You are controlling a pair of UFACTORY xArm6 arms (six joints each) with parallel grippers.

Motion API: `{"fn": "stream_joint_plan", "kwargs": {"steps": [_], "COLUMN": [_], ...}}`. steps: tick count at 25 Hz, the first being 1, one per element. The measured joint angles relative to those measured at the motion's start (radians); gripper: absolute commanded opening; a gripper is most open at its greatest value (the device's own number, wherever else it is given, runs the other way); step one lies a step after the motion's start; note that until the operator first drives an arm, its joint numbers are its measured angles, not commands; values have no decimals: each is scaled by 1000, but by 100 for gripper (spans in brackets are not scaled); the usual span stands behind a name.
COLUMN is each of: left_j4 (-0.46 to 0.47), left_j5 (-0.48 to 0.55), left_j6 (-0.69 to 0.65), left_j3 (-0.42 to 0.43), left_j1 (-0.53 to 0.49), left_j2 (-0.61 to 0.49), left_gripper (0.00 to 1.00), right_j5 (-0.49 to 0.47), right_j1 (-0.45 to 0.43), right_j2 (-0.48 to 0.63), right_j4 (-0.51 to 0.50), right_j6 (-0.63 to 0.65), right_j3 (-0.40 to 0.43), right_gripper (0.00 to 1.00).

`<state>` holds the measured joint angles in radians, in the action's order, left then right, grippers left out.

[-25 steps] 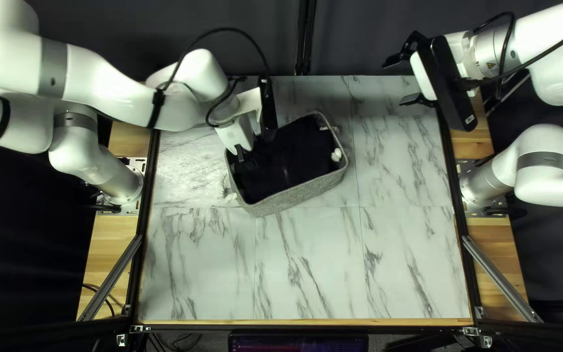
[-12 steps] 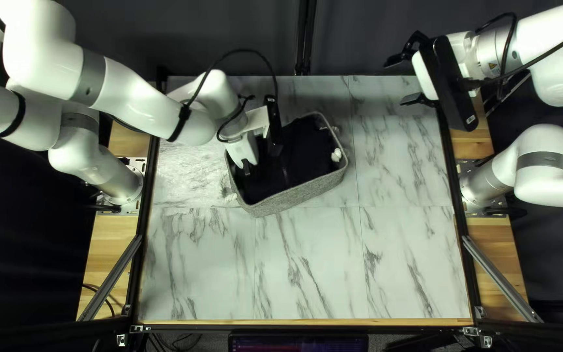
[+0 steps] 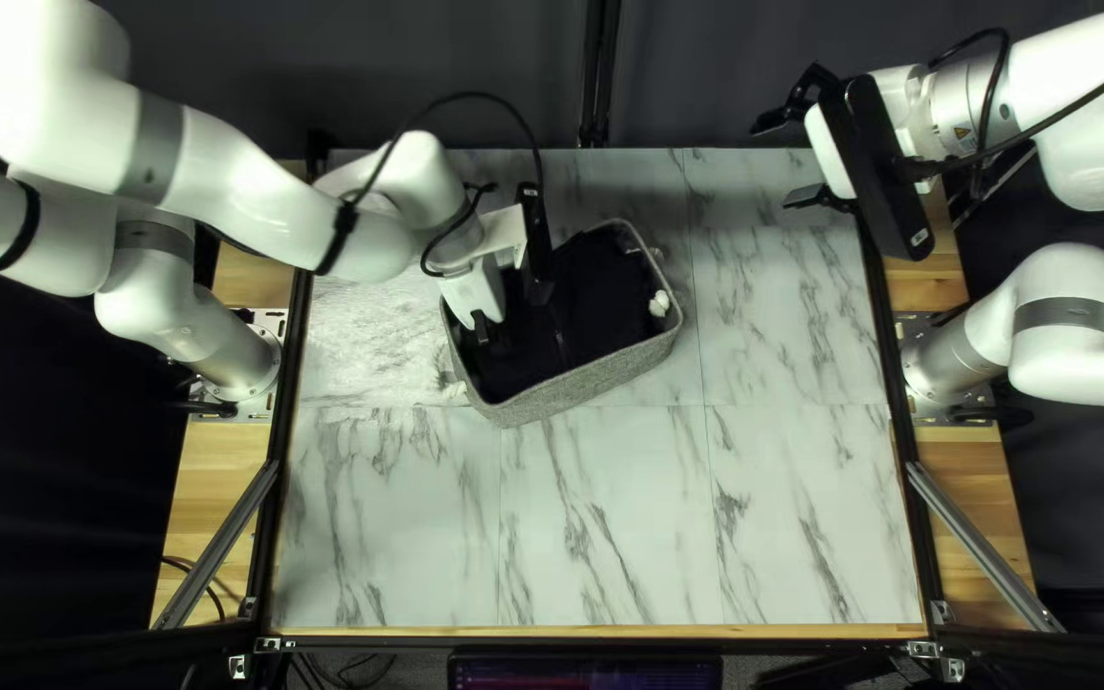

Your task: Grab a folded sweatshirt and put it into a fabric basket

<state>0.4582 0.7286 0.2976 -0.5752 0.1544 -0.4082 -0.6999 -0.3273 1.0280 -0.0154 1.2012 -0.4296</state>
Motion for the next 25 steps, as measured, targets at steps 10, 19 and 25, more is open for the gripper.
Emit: {"fn": "stream_joint_plan", "kwargs": {"steps": [10,19,25], "left_j4": [-44,-174,-226], "left_j5": [265,474,650], "left_j6": [58,23,69], "left_j3": [-8,-17,-25], "left_j1": [187,290,361], "left_j2": [-238,-472,-624], "left_gripper": [100,100,100], "right_j5": [-118,-335,-454], "right_j1": [-100,-205,-228], "right_j2": [-96,-226,-204], "right_j4": [-112,-202,-143], "right_j6": [84,54,-90], "right_j3": [-174,-393,-476], "right_gripper": [100,100,100]}}
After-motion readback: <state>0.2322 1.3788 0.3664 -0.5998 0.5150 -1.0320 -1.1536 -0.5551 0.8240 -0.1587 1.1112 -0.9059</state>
